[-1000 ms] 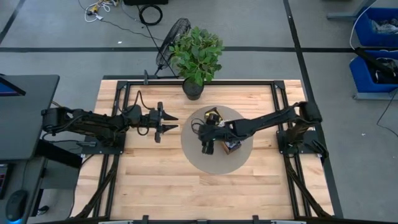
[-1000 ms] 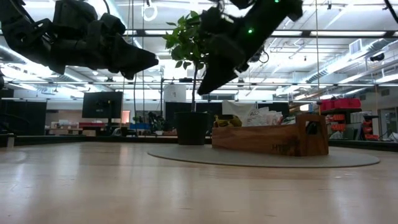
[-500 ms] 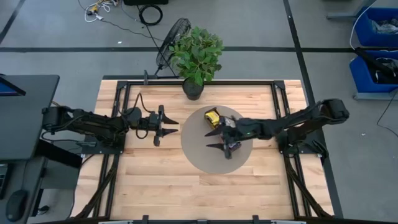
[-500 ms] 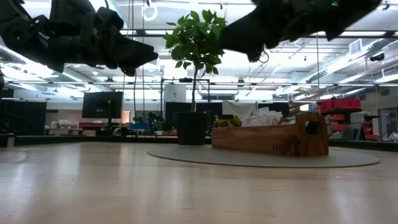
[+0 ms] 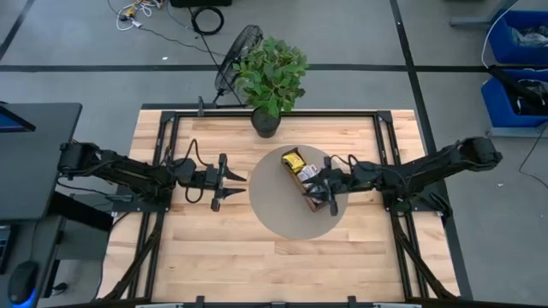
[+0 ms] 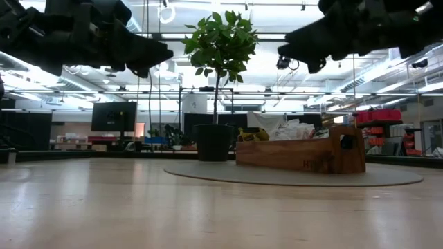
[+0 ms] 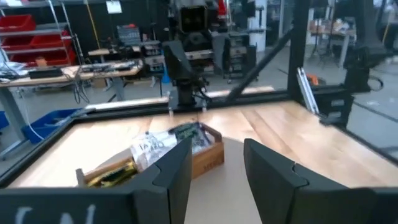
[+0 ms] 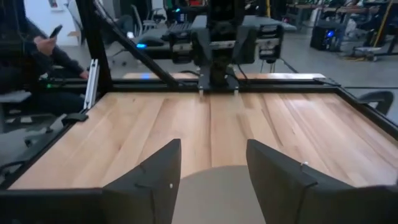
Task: Pick & Place Tea
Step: Return to Home Position
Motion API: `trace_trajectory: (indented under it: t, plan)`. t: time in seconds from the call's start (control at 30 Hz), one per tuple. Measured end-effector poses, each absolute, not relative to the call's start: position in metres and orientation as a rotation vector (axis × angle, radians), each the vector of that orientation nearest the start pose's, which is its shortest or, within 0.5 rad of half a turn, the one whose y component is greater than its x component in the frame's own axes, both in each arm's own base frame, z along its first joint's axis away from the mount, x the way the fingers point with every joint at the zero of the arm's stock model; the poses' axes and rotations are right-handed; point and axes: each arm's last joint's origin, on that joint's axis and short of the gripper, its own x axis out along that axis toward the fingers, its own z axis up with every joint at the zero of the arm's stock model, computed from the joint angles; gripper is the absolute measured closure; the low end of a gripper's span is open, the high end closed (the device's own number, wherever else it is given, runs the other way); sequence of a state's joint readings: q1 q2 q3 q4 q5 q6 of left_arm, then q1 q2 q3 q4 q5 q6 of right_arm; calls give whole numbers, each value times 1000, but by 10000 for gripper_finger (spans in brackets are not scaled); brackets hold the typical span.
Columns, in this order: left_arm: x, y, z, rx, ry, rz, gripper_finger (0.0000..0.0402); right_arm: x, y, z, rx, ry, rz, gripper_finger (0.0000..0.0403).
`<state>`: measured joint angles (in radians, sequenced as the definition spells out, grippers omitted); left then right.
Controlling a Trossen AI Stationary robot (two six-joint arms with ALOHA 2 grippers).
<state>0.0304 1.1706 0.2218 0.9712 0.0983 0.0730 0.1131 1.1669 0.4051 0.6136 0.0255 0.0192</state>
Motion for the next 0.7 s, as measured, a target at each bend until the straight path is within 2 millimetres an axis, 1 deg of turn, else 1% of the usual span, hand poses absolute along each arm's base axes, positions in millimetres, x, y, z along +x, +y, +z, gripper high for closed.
trace_trajectory:
  t: [0.1, 0.27, 0.47, 0.6, 0.7]
  plan:
    - [205, 3, 182, 86, -3, -58, 250, 218, 23, 201, 12, 133, 59, 218]
    - [205, 3, 183, 85, -3, -58, 250, 206, 21, 198, 22, 105, 41, 229]
    - [199, 3, 191, 59, -27, -57, 250, 193, 20, 196, 30, 78, 41, 240]
    - [182, 3, 189, 38, -48, -59, 250, 186, 19, 193, 20, 80, 42, 244]
    - [163, 2, 183, 7, -102, -59, 250, 183, 19, 191, 3, 77, 48, 246]
